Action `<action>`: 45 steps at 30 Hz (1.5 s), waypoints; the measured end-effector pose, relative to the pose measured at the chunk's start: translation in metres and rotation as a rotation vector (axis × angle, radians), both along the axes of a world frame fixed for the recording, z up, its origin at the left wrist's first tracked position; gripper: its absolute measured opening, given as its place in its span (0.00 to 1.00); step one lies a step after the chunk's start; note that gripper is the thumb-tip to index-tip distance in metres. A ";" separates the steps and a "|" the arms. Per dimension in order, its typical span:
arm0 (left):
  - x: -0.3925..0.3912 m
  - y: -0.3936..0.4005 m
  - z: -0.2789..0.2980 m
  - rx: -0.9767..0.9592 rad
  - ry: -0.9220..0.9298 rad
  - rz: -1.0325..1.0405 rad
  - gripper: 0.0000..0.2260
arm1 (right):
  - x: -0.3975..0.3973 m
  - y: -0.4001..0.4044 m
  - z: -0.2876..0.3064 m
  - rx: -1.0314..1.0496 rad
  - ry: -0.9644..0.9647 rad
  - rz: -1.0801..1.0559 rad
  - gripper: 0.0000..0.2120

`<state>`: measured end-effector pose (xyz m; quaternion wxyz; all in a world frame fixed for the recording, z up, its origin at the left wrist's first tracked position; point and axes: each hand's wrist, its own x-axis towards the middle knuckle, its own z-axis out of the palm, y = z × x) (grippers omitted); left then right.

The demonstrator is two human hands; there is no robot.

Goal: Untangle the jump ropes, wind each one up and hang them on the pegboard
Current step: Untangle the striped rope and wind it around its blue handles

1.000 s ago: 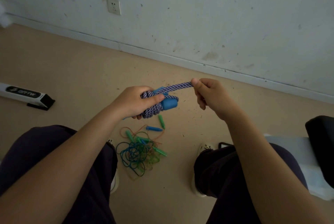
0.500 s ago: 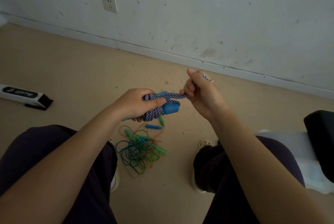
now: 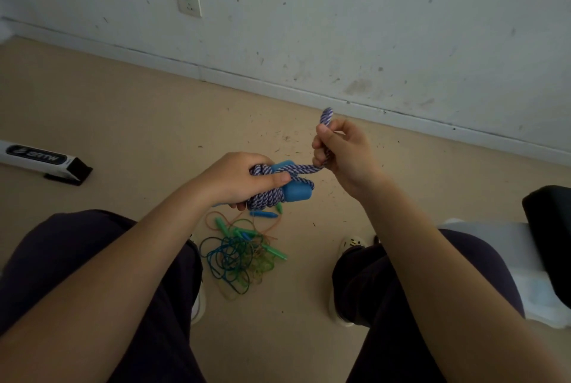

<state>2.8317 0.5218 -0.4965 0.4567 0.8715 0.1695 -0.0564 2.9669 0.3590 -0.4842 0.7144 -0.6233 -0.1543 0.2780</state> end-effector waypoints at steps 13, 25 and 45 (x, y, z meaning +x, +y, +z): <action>0.005 -0.001 0.000 0.037 -0.118 -0.013 0.14 | -0.003 -0.002 0.001 -0.292 -0.285 -0.056 0.29; 0.005 -0.014 -0.002 0.026 0.033 -0.153 0.35 | -0.016 0.013 -0.003 -0.277 -0.224 -0.245 0.05; 0.003 0.000 0.001 -0.019 -0.213 -0.117 0.23 | -0.003 0.008 -0.018 -0.338 -0.193 -0.052 0.11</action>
